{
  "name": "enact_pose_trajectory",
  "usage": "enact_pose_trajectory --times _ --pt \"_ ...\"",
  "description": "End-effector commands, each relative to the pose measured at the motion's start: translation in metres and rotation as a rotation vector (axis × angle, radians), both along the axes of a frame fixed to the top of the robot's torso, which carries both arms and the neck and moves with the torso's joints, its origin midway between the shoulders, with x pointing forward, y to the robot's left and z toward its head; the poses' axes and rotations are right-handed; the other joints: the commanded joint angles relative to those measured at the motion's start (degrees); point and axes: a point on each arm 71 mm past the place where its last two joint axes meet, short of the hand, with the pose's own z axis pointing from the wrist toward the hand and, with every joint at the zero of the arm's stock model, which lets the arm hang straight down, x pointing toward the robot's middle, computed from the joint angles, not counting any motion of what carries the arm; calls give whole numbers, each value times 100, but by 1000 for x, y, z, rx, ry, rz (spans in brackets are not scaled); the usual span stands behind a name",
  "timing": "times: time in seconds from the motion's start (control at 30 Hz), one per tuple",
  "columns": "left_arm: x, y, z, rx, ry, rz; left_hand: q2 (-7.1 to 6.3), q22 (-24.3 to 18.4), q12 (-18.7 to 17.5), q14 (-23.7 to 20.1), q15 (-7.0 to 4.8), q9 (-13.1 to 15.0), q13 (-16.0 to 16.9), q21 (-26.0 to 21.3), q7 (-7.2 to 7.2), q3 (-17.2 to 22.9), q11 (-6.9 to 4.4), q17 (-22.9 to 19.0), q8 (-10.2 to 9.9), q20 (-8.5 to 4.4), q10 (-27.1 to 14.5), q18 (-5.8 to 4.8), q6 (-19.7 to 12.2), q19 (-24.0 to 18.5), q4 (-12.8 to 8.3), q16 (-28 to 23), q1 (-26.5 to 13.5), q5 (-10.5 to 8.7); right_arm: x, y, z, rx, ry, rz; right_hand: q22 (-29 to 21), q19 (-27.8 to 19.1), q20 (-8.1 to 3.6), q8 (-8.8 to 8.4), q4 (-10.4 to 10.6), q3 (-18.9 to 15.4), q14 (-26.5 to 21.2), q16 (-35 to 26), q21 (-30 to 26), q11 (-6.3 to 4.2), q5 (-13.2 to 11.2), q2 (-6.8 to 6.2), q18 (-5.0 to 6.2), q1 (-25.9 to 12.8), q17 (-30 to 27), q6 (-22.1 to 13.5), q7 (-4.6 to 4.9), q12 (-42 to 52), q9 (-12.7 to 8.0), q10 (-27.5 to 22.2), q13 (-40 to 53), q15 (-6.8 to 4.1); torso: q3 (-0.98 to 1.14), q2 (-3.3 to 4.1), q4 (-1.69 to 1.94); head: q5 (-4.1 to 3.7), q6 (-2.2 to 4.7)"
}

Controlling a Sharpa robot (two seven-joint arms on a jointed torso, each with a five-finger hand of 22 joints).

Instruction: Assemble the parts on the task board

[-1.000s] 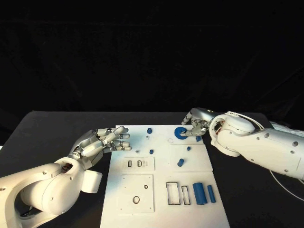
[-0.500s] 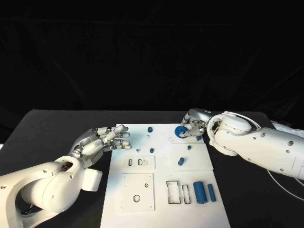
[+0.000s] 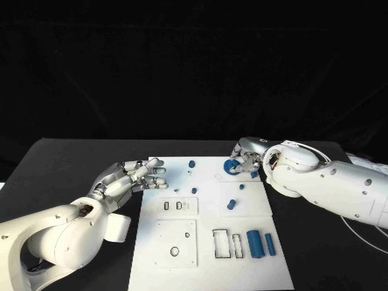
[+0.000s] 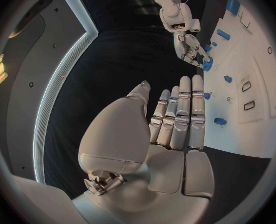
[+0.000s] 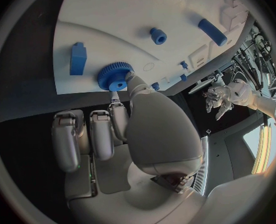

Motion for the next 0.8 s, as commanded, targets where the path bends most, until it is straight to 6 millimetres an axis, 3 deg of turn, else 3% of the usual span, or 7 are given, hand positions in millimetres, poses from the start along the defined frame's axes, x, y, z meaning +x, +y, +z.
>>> enact_pose_trajectory --times 0.03,0.17,0.27,0.37,0.63,0.8 --pt "0 -2 1 -13 -5 -20 41 9 -20 41 3 -6 -7 32 27 -2 7 7 -37 -8 16 60 13 51 -39 -30 27 -25 -2 0 -3 -88 -36 11 1210 385 -34 60 -115 115 396 26 27 -70 -57 120 -96 228 434 120 -27 64 36 115 233 -38 -1 -1 1 2 -3" --pt "0 -2 1 -13 -5 -20 47 10 -29 44 2 -5 -6 34 24 -2 4 17 -44 -10 20 60 16 52 -50 -38 36 -25 -5 4 0 -80 -90 30 1249 412 -55 97 -195 243 398 33 43 -95 -54 149 -105 293 450 235 -58 140 60 149 307 -57 2 -2 0 7 -1" --pt "0 -2 1 -14 -5 -20 47 10 -29 44 2 -5 -6 34 24 -2 4 17 -44 -10 20 60 16 52 -50 -38 36 -25 -11 12 3 -36 -138 55 1261 420 -71 101 -164 297 398 32 48 -114 187 111 -108 170 451 299 -81 169 76 166 347 -72 3 -1 -1 10 3" --pt "0 -2 1 -14 -5 -20 47 10 -29 44 2 -5 -6 34 24 -2 4 17 -44 -10 20 60 16 52 -50 -38 36 -25 -17 22 8 9 -178 85 1274 429 -82 101 -162 345 398 32 52 -126 267 94 -111 123 455 334 -95 173 87 172 361 -83 3 0 1 10 13" --pt "0 -3 1 -14 -5 -22 51 10 -32 45 1 -4 -6 35 21 0 3 21 -46 -10 22 60 18 53 -54 -40 40 -25 -30 51 17 73 -243 141 1293 442 -91 85 -137 381 397 28 60 -131 290 71 -115 36 450 345 -99 157 97 172 362 -90 -8 -2 2 20 20" --pt "0 -3 1 -15 -4 -24 51 10 -32 45 1 -4 -6 35 21 0 3 21 -46 -10 22 60 18 53 -54 -40 40 -25 -34 74 19 88 -249 180 1304 450 -92 78 -134 399 397 28 64 -132 296 80 -118 24 452 343 -100 144 98 169 356 -91 -5 1 8 23 18"
